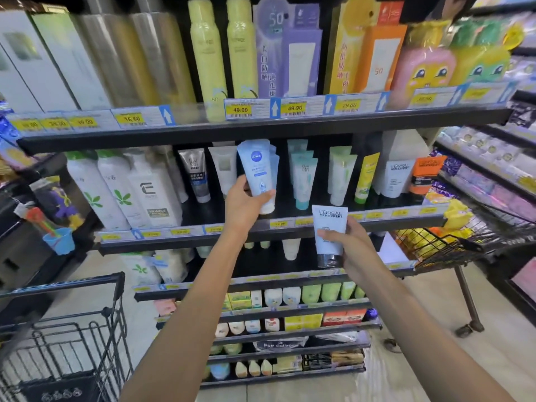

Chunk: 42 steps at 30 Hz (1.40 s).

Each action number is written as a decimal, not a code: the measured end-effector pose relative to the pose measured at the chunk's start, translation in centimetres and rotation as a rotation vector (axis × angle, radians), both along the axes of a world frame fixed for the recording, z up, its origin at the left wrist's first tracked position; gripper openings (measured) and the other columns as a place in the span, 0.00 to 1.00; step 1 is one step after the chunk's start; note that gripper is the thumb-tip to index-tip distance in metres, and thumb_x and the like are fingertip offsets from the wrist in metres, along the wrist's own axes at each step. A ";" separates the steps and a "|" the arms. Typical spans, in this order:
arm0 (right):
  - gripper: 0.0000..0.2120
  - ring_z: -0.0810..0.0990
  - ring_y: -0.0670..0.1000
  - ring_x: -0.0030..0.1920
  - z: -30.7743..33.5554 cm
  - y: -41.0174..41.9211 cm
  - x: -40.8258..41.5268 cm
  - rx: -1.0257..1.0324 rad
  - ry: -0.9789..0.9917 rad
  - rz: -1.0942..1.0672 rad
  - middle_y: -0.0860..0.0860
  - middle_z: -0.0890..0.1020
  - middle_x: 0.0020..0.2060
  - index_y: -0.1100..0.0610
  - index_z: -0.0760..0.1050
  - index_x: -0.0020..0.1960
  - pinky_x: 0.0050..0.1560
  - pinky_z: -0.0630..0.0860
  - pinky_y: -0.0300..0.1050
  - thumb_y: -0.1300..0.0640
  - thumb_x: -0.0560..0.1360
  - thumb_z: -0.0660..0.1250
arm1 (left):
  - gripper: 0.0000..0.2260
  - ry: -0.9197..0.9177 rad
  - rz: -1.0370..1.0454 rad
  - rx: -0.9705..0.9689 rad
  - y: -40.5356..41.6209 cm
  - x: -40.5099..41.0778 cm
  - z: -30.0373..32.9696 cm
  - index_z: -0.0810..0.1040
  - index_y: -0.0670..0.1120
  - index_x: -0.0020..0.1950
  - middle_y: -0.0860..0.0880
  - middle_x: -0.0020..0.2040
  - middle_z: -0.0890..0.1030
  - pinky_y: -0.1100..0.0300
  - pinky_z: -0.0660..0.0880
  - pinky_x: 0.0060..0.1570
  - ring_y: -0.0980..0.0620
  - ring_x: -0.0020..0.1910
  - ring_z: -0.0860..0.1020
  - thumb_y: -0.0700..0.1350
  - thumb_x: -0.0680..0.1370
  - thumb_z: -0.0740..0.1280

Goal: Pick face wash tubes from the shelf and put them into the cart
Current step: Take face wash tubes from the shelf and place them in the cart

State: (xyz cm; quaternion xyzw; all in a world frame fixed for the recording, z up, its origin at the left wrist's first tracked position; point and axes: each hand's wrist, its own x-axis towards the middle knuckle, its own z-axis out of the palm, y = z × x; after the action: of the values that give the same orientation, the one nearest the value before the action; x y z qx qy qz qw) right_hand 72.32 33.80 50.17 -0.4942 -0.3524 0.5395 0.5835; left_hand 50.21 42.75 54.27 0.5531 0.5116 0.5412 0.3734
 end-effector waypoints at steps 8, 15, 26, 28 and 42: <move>0.24 0.86 0.51 0.53 -0.1 1.2 1.4 0.012 -0.003 -0.015 0.52 0.86 0.56 0.55 0.75 0.64 0.46 0.81 0.44 0.67 0.72 0.77 | 0.20 0.243 0.084 -0.033 3.1 1.1 -1.8 0.77 0.45 0.60 0.47 0.57 0.83 0.52 0.82 0.52 0.49 0.56 0.82 0.42 0.72 0.80; 0.24 0.85 0.53 0.56 -0.7 1.3 2.2 0.028 0.019 -0.038 0.52 0.86 0.57 0.54 0.76 0.65 0.48 0.81 0.46 0.67 0.72 0.77 | 0.23 0.435 0.109 -0.080 3.1 1.6 -3.9 0.77 0.44 0.60 0.46 0.59 0.83 0.47 0.82 0.55 0.47 0.58 0.82 0.45 0.70 0.82; 0.23 0.86 0.51 0.52 -1.9 0.8 2.0 0.023 0.036 -0.031 0.50 0.87 0.55 0.52 0.77 0.64 0.46 0.82 0.46 0.66 0.73 0.76 | 0.25 0.564 0.102 -0.122 2.5 1.4 -3.3 0.73 0.44 0.61 0.45 0.61 0.81 0.44 0.81 0.56 0.45 0.60 0.81 0.47 0.71 0.81; 0.23 0.86 0.53 0.55 -2.3 0.6 2.1 0.023 0.040 -0.033 0.50 0.87 0.55 0.53 0.77 0.65 0.50 0.82 0.49 0.66 0.73 0.76 | 0.24 0.607 0.104 -0.130 2.3 1.3 -3.3 0.72 0.44 0.60 0.44 0.60 0.81 0.43 0.81 0.56 0.44 0.58 0.81 0.48 0.71 0.81; 0.16 0.82 0.64 0.60 -0.2 0.7 8.1 0.085 0.089 -0.112 0.59 0.84 0.61 0.59 0.78 0.66 0.47 0.84 0.55 0.65 0.79 0.70 | 0.18 0.859 0.142 0.307 -4.2 3.8 -3.4 0.76 0.42 0.64 0.44 0.56 0.80 0.47 0.77 0.51 0.43 0.54 0.79 0.52 0.80 0.71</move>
State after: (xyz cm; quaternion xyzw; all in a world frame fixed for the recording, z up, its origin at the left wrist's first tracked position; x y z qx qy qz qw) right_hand 80.42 34.46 49.94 -0.4634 -0.3204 0.5121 0.6483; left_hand 53.98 38.57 50.89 0.7397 0.5707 0.3566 0.0031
